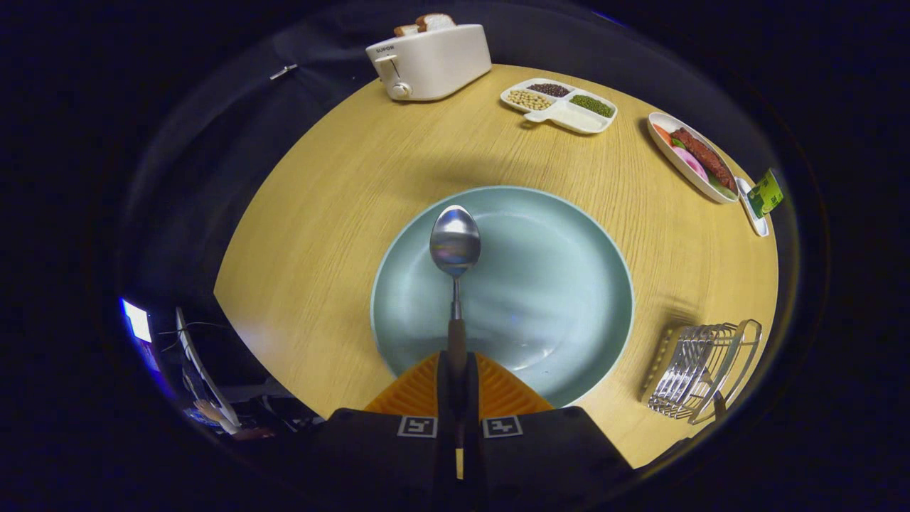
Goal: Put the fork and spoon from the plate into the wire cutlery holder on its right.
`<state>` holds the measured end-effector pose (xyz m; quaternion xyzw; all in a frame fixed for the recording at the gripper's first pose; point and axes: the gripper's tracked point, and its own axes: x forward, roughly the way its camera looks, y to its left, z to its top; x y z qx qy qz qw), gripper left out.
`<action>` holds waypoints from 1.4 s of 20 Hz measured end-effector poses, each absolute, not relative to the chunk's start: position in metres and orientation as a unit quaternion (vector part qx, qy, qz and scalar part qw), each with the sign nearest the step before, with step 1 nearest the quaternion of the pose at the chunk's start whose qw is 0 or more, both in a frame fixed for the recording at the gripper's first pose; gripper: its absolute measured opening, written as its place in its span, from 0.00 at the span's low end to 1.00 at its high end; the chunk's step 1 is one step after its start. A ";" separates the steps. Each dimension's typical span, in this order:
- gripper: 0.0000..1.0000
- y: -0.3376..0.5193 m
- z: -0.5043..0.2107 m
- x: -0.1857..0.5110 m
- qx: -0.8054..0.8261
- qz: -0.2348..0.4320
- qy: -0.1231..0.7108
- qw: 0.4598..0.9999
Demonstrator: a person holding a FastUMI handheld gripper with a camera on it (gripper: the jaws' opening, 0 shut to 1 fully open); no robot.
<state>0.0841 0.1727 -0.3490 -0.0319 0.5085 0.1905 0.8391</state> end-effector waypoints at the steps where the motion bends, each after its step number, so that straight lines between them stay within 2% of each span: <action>1: 0.08 0.170 -0.339 0.085 -0.030 0.193 0.503 0.842; 8: 0.08 0.106 -0.267 0.058 -0.041 0.222 0.502 0.835; 14: 0.08 -0.011 -0.235 0.031 -0.069 0.180 0.546 0.815; 19: 0.08 -0.075 -0.240 0.021 -0.119 0.147 0.610 0.769; 28: 0.08 -0.091 -0.268 0.025 -0.141 0.120 0.740 0.646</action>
